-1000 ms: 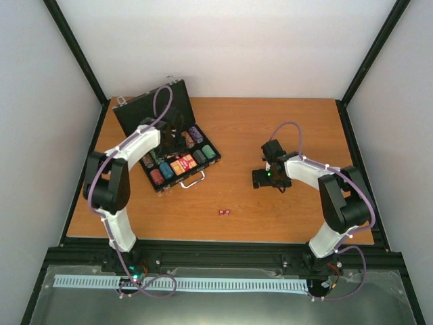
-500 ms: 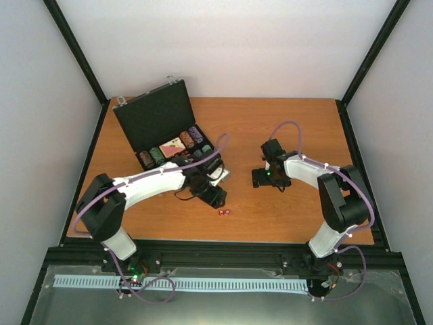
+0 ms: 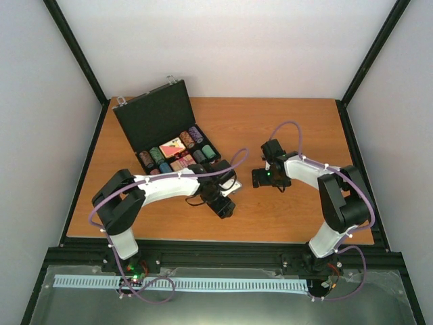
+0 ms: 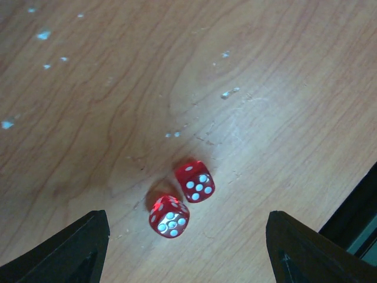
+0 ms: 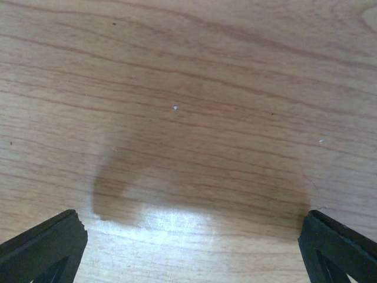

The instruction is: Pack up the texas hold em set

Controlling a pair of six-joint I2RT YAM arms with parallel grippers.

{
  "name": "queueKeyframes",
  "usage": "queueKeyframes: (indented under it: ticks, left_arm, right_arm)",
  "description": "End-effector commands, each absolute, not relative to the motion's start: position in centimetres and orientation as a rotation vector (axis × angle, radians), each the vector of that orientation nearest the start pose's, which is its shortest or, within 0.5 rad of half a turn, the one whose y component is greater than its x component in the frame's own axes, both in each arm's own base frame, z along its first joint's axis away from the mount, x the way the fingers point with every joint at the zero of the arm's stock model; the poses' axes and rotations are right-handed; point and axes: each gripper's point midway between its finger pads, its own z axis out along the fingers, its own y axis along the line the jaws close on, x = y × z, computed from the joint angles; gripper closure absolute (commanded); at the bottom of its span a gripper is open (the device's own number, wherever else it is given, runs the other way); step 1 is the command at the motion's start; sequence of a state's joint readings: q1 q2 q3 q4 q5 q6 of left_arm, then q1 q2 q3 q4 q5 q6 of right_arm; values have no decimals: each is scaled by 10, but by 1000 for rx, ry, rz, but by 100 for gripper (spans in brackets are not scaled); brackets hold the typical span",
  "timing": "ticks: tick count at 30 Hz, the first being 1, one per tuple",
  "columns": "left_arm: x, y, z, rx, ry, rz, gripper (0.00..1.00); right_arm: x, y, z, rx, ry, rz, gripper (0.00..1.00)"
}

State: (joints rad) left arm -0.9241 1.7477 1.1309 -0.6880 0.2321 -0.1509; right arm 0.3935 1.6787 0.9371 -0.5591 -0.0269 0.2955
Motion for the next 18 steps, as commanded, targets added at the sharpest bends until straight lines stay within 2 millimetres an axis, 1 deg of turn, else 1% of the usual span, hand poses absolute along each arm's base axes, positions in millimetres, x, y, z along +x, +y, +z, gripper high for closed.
queueKeyframes:
  ticks: [1,10,11,13,14,18]
  left_arm:
    - [188,-319,45,1258,2673,-475,23]
    - [190,-304,35,1291,2669,-357,25]
    - [190,-303,34,1299,2666,-348,26]
    - [191,-301,33,1314,2662,-335,33]
    - [191,-301,32,1319,2663,-330,34]
    - [188,-301,28,1341,2668,-336,36]
  right_arm:
    - [292,130,3,-142,2941,175,0]
    - [293,131,2,-144,2938,181,0]
    - [293,131,2,-145,2938,180,0]
    - [292,131,2,-142,2941,183,0]
    - [292,131,1,-142,2941,183,0]
    - [292,131,1,-143,2941,183,0]
